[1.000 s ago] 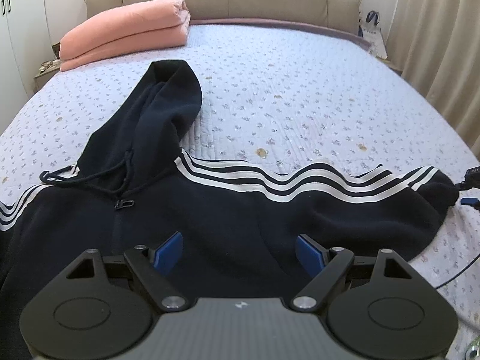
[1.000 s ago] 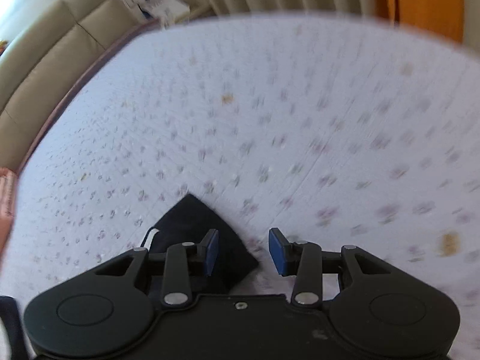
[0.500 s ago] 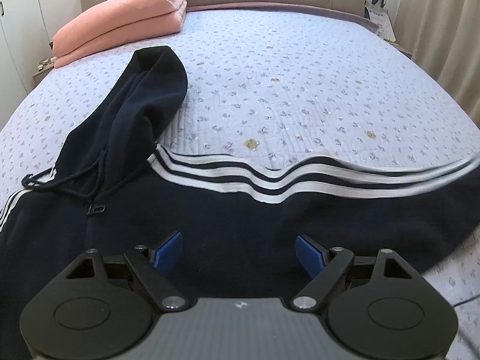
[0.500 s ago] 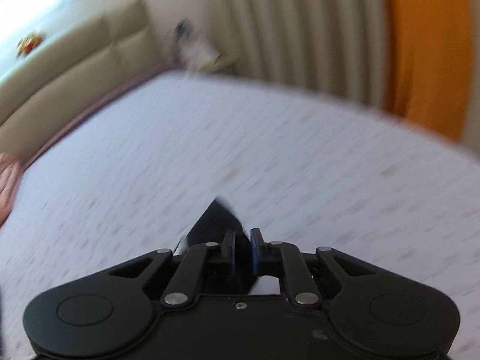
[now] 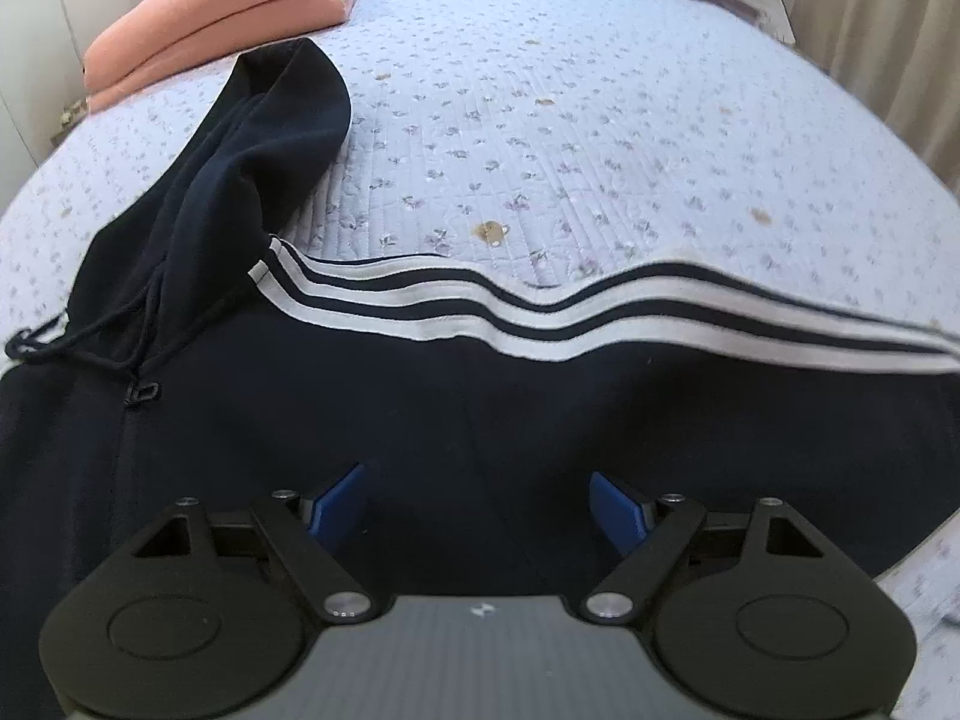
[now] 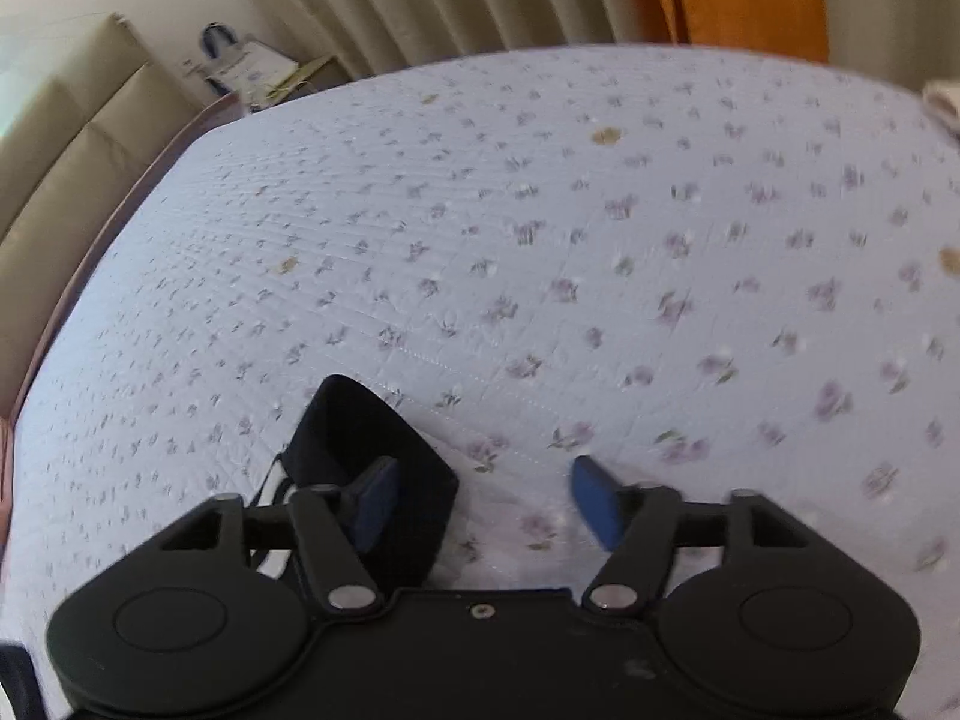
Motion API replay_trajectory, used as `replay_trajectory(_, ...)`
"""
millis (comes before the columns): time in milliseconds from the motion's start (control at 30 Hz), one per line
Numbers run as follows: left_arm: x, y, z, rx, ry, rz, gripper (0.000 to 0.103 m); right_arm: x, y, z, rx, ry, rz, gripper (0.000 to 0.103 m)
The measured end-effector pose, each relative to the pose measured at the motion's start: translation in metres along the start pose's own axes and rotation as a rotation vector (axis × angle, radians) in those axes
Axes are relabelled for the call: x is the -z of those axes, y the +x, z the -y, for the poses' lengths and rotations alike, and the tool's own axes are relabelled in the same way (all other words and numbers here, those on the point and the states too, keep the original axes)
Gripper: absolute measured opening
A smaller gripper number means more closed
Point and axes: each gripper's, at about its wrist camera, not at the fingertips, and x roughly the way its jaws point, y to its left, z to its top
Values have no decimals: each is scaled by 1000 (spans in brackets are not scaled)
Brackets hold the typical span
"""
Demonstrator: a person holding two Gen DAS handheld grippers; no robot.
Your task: Fold large clothes
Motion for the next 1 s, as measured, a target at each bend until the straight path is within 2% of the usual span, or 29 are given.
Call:
replay_trajectory(67,-2,-1,-5,31,-46,-3,83,2,-3,-8,-7,-3,23,80)
replay_trajectory(100,-3,-3,-7,42,-60,2,83,2,-13,-7,-16,1,50,73)
replay_trajectory(200,-2,-6,-13,45,-65,18,83,3,-50,-6,-46,39,207,74)
replay_trajectory(267,0,-5,-19,43,-71,8,83,6,-59,-11,-35,28,242,82)
replay_trajectory(333,6,-5,-28,50,-83,-7,83,7,-40,-18,-24,-4,147,83)
replay_trajectory(400,10,-5,-37,56,-91,-10,83,13,-7,-25,14,-33,28,76)
replay_trajectory(433,12,-3,-40,62,-92,-11,83,18,2,-28,42,-43,23,74)
replay_trajectory(467,15,0,-42,72,-90,-11,83,23,1,-33,53,-73,63,54)
replay_trajectory(500,16,5,-44,82,-87,-10,83,27,-2,-41,58,-108,74,32)
replay_trajectory(533,18,11,-45,86,-85,-13,82,31,-6,-47,23,-113,56,13)
replay_trajectory(600,22,23,-44,90,-64,6,85,42,-23,-59,-3,-129,69,13)
replay_trajectory(633,24,22,-42,84,-42,38,84,47,-33,-68,0,-171,91,13)
replay_trajectory(667,25,21,-39,78,-9,52,78,54,-45,-79,7,-223,114,13)
replay_trajectory(700,25,18,-37,90,17,62,71,60,-55,-89,5,-261,124,13)
replay_trajectory(733,25,13,-39,114,29,65,52,67,-65,-100,-17,-287,131,13)
replay_trajectory(767,25,7,-44,141,26,58,37,77,-78,-112,-49,-314,140,13)
replay_trajectory(800,25,1,-51,161,13,53,34,86,-87,-121,-81,-338,143,13)
replay_trajectory(900,28,-23,-86,181,-43,70,34,129,-120,-175,-212,-422,144,13)
replay_trajectory(1000,36,-51,-138,184,-110,80,35,180,-153,-225,-343,-495,117,13)
